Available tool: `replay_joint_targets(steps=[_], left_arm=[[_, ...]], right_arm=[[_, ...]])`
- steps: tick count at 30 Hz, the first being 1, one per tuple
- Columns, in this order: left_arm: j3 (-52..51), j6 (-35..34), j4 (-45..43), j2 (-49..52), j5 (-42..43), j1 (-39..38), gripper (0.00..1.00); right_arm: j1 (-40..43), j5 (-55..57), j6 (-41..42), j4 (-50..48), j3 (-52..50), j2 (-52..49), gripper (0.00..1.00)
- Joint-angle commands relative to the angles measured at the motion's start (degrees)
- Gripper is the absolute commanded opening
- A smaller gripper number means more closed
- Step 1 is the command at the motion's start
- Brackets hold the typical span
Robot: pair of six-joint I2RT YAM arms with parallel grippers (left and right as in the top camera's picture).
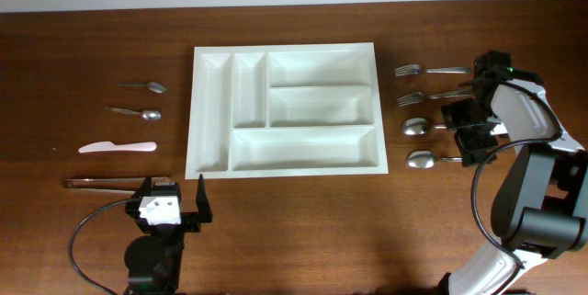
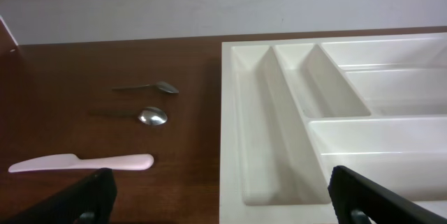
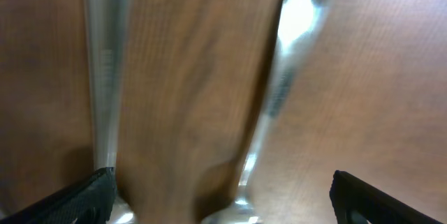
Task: Pack container
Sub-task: 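Lower the right gripper over the top spoon on the right, then close the right gripper on the spoon handle and lift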
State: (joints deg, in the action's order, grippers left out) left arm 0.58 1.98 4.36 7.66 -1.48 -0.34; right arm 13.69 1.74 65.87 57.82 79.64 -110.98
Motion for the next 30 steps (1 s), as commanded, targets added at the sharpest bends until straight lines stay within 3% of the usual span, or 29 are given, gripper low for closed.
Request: replay_joint_targets(steps=[1, 10, 19, 25, 30], left_arm=[[0.0, 0.7, 0.4, -0.4, 0.8, 0.0, 0.99], [0.0, 0.7, 0.4, -0.4, 0.8, 0.0, 0.99], [0.0, 0.7, 0.4, -0.4, 0.8, 0.0, 0.99], [0.0, 0.7, 0.4, -0.4, 0.8, 0.0, 0.99], [0.0, 0.7, 0.4, -0.4, 0.8, 0.0, 0.99]], right_arm=[[0.2, -3.2, 0.7, -1.6, -0.3, -0.1, 0.99], [0.2, -2.1, 2.2, -2.4, -1.1, -0.1, 0.99], [0.2, -2.0, 2.6, -10.0, -12.1, -0.1, 0.99], [0.2, -1.9, 2.6, -12.5, -13.8, -0.1, 1.00], [0.2, -1.1, 2.6, -12.9, -13.8, -0.1, 0.77]])
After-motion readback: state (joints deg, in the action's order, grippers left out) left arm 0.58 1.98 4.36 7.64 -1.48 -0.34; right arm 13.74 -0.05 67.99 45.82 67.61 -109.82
